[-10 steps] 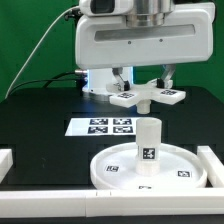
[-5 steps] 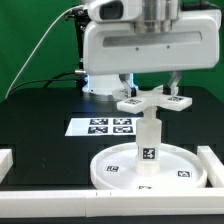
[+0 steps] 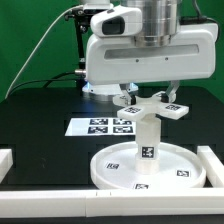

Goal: Assemble round table

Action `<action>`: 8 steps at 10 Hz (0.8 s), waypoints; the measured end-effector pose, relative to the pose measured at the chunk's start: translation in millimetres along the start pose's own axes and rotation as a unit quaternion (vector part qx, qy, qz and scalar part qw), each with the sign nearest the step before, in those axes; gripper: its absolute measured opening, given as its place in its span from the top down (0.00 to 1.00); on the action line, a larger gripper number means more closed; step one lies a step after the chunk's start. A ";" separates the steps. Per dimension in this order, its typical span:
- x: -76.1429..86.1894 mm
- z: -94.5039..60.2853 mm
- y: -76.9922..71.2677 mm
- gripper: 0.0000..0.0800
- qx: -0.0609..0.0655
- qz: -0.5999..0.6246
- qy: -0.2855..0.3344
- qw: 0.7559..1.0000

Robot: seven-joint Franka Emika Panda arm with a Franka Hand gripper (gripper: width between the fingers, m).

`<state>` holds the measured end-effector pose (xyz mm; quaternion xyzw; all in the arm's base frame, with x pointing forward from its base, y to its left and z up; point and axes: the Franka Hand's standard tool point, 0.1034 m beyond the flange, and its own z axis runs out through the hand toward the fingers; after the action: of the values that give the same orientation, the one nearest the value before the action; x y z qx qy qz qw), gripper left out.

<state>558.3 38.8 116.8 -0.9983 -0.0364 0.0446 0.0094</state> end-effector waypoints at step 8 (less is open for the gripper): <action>6.1 10.1 4.1 0.45 -0.007 0.053 0.012 0.998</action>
Offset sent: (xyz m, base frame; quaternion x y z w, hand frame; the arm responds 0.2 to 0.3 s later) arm 0.0050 -0.0054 -0.0143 -0.0246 0.0288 -0.0122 0.9992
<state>563.8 35.3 106.1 -0.9993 0.0169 0.0326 0.0007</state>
